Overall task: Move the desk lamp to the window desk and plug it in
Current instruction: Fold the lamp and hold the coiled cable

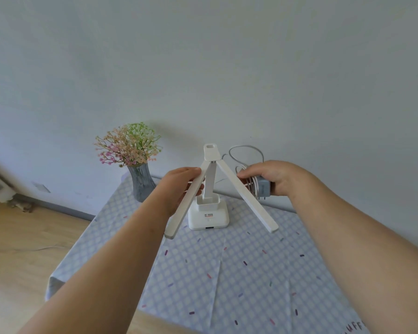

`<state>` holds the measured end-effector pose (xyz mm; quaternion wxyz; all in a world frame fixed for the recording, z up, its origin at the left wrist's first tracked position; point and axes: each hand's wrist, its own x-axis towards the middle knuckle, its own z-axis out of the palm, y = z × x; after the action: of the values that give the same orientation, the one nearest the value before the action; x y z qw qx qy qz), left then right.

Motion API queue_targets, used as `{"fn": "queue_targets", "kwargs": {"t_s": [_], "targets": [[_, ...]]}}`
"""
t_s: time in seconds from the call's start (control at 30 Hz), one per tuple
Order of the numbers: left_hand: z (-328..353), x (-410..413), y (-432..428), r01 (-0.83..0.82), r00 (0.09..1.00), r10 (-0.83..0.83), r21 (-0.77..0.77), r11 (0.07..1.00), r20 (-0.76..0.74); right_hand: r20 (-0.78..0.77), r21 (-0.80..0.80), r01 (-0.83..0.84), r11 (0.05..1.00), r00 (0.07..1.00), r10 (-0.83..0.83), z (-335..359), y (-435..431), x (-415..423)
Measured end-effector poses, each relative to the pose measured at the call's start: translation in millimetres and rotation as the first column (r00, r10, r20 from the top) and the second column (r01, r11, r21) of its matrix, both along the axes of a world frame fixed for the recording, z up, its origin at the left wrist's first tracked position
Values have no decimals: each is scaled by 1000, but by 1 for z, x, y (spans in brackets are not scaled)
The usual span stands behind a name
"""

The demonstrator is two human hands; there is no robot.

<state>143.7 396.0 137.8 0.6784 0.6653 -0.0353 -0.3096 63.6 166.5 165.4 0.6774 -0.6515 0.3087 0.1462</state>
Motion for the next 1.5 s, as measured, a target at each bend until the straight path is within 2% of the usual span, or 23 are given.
{"fn": "queue_targets", "kwargs": {"t_s": [0.3, 0.47, 0.93, 1.17, 1.3, 1.5], "targets": [[8, -19, -11, -82, 995, 78, 67, 994, 62, 27, 17, -8, 1000, 1000, 8, 0, 12, -6], [10, -32, -21, -182, 983, 180, 38, 983, 45, 39, -69, -60, 996, 997, 63, -3, 31, 0], [6, -45, -40, -324, 946, 324, 7, 946, 22, 57, -123, -47, 991, 997, 54, 2, 40, -5], [3, -47, -47, -345, 938, 342, 47, 938, 54, 50, -158, -57, 986, 997, 66, 1, 39, -9], [0, -45, -42, -323, 944, 321, 15, 946, 72, 47, -142, -98, 985, 993, 106, 2, 37, -10], [0, -31, -25, -162, 980, 156, 43, 986, 121, 40, -225, -141, 964, 987, 154, 7, 39, -3]]}}
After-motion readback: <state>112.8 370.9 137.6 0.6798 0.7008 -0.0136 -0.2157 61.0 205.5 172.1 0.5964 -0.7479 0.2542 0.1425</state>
